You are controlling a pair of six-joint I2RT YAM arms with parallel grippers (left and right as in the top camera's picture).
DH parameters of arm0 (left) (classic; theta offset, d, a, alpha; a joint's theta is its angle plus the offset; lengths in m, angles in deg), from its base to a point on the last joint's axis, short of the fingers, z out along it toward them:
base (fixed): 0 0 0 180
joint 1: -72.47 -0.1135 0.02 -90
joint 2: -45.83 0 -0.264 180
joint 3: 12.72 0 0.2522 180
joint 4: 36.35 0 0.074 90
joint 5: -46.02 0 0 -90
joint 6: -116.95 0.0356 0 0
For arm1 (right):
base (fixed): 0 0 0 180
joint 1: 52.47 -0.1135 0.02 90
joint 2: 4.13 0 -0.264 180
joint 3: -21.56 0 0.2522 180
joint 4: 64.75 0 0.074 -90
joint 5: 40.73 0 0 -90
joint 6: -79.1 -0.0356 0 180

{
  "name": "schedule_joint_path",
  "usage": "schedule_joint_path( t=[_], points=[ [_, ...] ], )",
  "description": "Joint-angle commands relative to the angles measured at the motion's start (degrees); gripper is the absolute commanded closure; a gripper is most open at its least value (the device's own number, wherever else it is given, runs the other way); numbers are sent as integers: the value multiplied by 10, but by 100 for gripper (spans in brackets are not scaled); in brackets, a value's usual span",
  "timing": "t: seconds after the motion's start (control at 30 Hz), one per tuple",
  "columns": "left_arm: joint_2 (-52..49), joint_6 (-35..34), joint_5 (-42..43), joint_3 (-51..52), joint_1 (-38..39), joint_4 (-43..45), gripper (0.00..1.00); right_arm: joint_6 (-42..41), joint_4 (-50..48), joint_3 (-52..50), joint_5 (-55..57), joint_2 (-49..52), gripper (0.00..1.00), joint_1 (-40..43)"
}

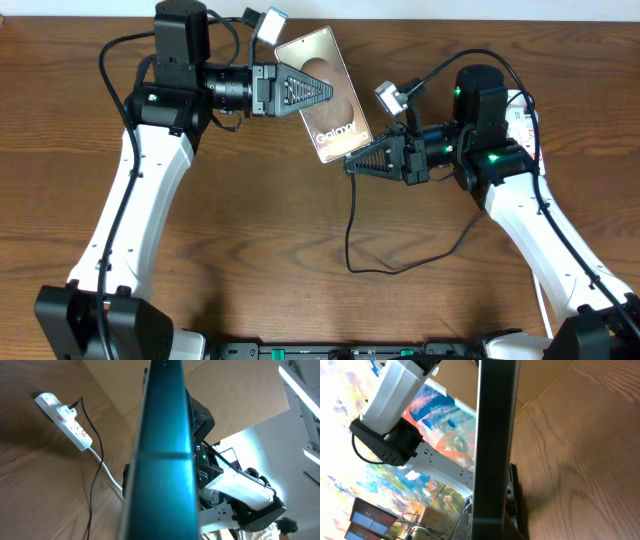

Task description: Plug charger to phone and switch on socket

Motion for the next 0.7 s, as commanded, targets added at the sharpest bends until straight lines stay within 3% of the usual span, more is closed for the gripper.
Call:
schedule_joint_path(
  t=[0.0, 0.5, 0.67],
  points=[
    [3, 24, -1, 30, 20, -14, 93, 5, -13, 22, -3, -6, 99, 3],
    [1, 30, -21, 36, 20, -33, 93, 16, -26, 8, 1, -6, 99, 2],
    [1, 30, -25, 36, 20, -33, 92, 16, -26, 8, 1, -6, 85, 2]
  ],
)
